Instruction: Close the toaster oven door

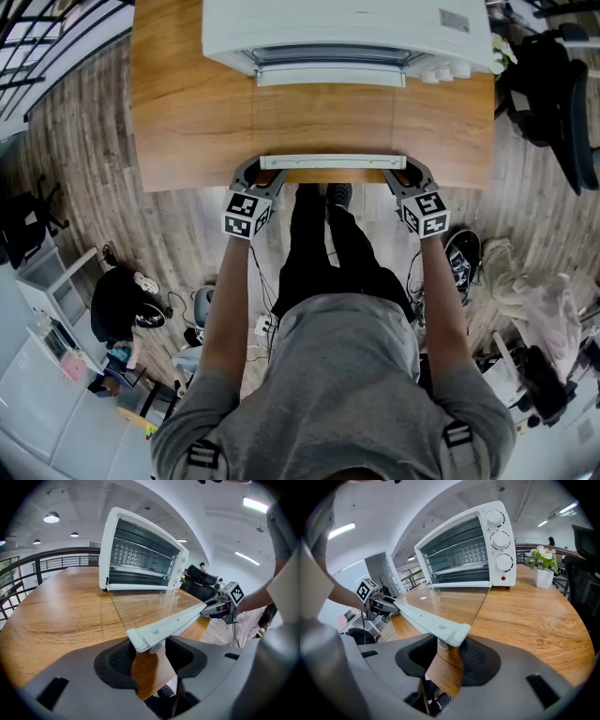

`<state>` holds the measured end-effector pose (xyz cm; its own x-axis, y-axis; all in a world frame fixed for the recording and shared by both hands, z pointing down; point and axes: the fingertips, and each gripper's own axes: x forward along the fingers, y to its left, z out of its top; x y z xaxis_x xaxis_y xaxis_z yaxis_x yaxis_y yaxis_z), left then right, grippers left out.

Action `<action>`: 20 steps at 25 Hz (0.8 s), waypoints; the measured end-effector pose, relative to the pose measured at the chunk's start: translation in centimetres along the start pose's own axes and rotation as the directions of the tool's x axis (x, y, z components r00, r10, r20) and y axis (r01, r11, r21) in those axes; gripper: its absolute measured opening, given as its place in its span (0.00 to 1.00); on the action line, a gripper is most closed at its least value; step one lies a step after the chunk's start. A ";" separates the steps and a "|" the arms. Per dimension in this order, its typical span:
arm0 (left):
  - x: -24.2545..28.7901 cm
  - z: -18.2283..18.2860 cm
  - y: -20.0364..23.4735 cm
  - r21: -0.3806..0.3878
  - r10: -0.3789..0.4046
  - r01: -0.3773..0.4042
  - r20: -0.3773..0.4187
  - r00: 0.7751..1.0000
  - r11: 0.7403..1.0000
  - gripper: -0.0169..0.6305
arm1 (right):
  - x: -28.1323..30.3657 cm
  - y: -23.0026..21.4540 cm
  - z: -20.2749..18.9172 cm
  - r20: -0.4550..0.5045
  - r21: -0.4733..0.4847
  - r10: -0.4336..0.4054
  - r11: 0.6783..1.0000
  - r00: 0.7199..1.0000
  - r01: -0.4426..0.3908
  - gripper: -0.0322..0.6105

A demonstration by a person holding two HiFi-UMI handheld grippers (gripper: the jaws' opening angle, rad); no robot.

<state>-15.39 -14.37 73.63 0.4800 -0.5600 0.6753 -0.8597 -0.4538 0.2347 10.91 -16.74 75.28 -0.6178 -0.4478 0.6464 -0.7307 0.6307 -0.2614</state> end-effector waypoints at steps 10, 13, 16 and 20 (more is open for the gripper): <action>-0.6 0.6 0.0 -0.008 0.000 0.001 0.016 1.000 1.000 0.27 | -0.5 0.4 0.7 0.014 0.016 0.007 1.000 1.000 -0.007 0.26; -0.9 1.0 -0.1 -0.010 -0.010 0.010 0.022 1.000 1.000 0.26 | -0.8 0.5 1.1 0.020 0.023 0.008 1.000 1.000 -0.008 0.26; -1.2 1.4 -0.2 -0.023 -0.020 0.021 0.027 0.999 1.000 0.26 | -1.1 0.6 1.5 0.026 0.036 0.008 0.999 1.000 -0.009 0.26; -1.6 2.1 -0.4 -0.035 -0.034 0.036 0.038 0.999 0.999 0.25 | -1.6 0.7 2.1 0.037 0.050 0.005 0.999 0.999 -0.007 0.25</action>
<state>-15.48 -14.74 70.95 0.5157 -0.5700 0.6397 -0.8475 -0.4491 0.2830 10.79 -16.94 72.58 -0.6320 -0.4673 0.6183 -0.7399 0.6013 -0.3017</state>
